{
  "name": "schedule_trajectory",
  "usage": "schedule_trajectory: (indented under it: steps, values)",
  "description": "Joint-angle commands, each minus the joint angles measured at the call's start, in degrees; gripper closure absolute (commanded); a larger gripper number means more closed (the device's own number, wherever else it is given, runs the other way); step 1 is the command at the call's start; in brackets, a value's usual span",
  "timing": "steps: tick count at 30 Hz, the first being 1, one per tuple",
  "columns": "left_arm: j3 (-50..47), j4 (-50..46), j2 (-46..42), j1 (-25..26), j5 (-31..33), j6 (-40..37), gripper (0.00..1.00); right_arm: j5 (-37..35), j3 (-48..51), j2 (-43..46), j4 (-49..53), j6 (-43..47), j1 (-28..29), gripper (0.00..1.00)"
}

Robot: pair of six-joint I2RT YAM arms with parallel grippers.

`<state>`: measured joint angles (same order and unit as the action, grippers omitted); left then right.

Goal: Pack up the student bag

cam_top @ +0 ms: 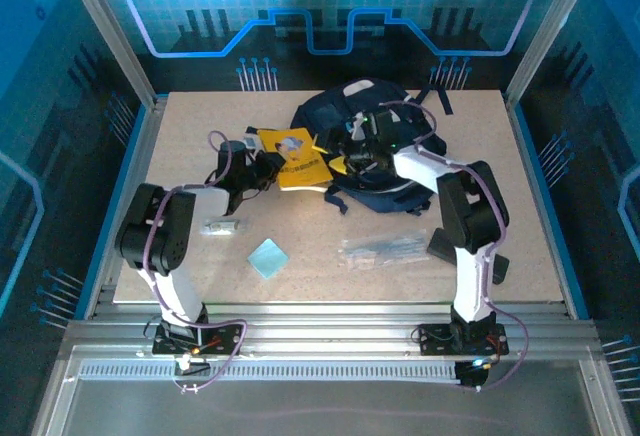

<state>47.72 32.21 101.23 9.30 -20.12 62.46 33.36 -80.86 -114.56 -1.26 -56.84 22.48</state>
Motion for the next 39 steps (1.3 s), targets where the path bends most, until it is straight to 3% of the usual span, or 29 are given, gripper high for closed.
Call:
schedule_trajectory:
  steps: [1, 5, 10, 17, 25, 28, 37, 39]
  values:
    - [1.12, 0.03, -7.18, 0.32, 5.83, -0.94, 1.0, -6.14, 1.06, 8.67, 9.27, 6.56, 0.9, 0.0]
    - [1.96, -0.81, -10.35, 2.11, 13.47, -0.77, 1.0, -9.12, 5.32, 13.49, 10.4, 5.25, 3.67, 0.0]
    - [2.57, 3.6, -10.81, 5.46, 20.55, 0.81, 1.0, -11.77, 13.16, 17.34, -1.92, -4.07, 8.64, 0.0]
    - [1.46, 9.98, -10.82, 11.23, 27.24, 2.47, 1.0, -14.61, 15.52, 14.47, -17.04, -15.7, 12.38, 0.0]
    - [-2.33, 12.7, -13.07, 14.73, 31.12, 5.39, 1.0, -19.44, 19.43, 9.62, -34.01, -27.11, 12.15, 0.04]
    - [-3.22, 12.8, -13.83, 15.37, 32.23, 6.16, 1.0, -22.44, 21.21, 8.87, -39.28, -29.73, 12.02, 0.16]
    - [-4.05, 13.06, -13.92, 17.2, 33.97, 6.8, 1.0, -25.99, 22.97, 10.76, -41.07, -28.04, 10.07, 0.9]
    - [-3.87, 13.08, -13.72, 17.33, 33.36, 7.05, 0.98, -25.27, 23.19, 11.1, -41.62, -26.92, 9.06, 1.0]
